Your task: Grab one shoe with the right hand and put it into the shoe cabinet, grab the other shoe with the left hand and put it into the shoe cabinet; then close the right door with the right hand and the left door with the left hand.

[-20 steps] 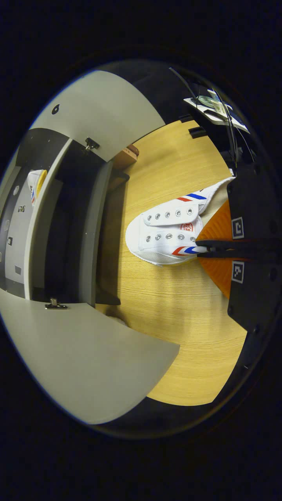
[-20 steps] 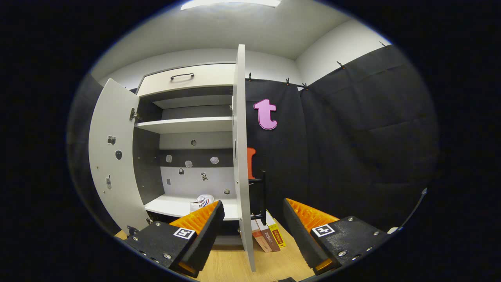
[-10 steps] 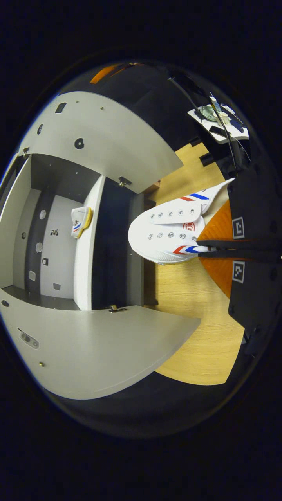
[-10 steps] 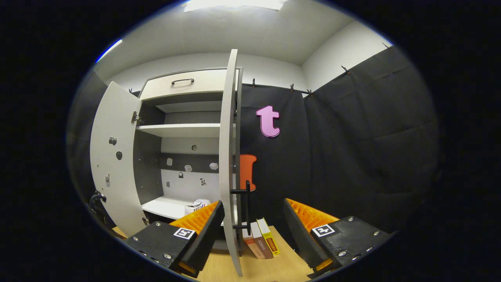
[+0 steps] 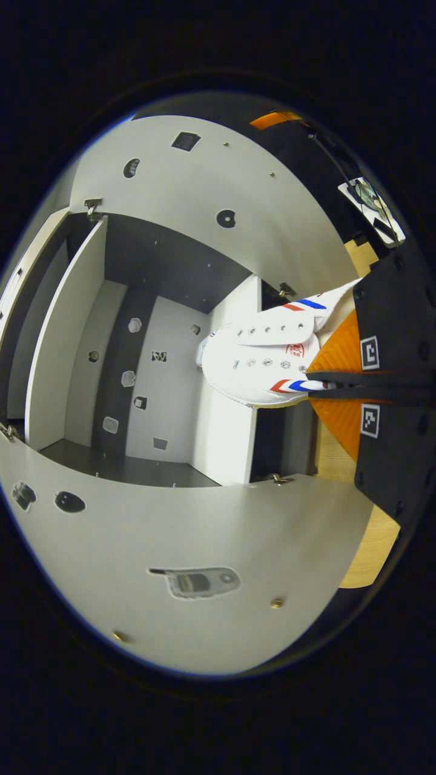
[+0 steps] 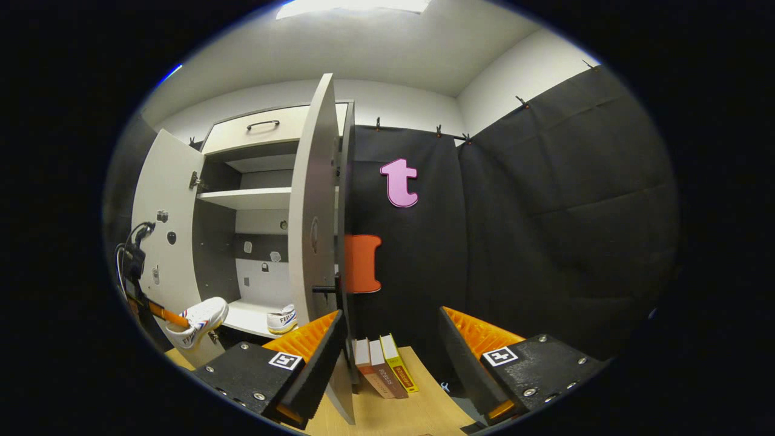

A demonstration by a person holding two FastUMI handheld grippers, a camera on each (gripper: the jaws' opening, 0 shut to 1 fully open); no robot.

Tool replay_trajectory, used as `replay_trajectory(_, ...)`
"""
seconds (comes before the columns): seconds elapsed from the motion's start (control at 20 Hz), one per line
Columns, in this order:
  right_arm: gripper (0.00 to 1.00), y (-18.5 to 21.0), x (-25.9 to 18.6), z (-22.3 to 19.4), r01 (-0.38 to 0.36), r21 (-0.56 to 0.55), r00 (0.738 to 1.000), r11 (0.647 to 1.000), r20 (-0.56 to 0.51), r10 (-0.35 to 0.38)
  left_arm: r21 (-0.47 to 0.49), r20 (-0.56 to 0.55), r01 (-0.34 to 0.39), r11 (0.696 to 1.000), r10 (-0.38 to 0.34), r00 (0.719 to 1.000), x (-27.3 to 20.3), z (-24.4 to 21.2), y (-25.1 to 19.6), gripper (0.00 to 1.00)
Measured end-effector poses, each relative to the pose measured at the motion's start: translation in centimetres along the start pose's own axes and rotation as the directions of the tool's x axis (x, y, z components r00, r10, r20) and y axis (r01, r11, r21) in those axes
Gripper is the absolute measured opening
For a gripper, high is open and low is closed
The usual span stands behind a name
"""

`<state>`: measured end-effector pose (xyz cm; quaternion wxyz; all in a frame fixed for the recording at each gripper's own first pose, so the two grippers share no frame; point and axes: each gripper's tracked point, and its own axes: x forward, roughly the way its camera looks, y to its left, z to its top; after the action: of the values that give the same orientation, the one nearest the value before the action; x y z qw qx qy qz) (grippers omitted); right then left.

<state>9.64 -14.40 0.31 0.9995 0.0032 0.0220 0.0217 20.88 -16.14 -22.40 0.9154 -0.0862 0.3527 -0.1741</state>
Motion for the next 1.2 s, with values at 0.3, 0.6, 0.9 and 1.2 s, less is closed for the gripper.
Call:
replay_trajectory(0.3,0.93,-2.6,0.0,-1.1,0.049,0.012,0.998,0.999,-0.03,-0.048,-0.016,0.022,0.005,1.0,-0.005,1.0,6.0,6.7,-0.5,0.06)
replay_trajectory(0.6,0.93,-4.0,-0.1,-1.5,0.099,0.023,0.994,0.995,-0.045,-0.098,-0.018,-0.015,0.007,1.0,-0.007,1.0,15.2,10.9,0.3,0.06)
replay_trajectory(0.9,0.93,-4.5,-0.3,-1.9,0.133,0.018,0.99,0.991,-0.059,-0.132,-0.003,-0.119,-0.025,1.0,0.025,0.993,23.4,9.2,2.2,0.06)
replay_trajectory(1.2,0.93,-4.2,-0.5,-2.5,0.136,-0.004,0.987,0.991,-0.081,-0.135,-0.036,-0.194,-0.064,0.997,0.056,0.979,26.8,6.5,3.9,0.07)
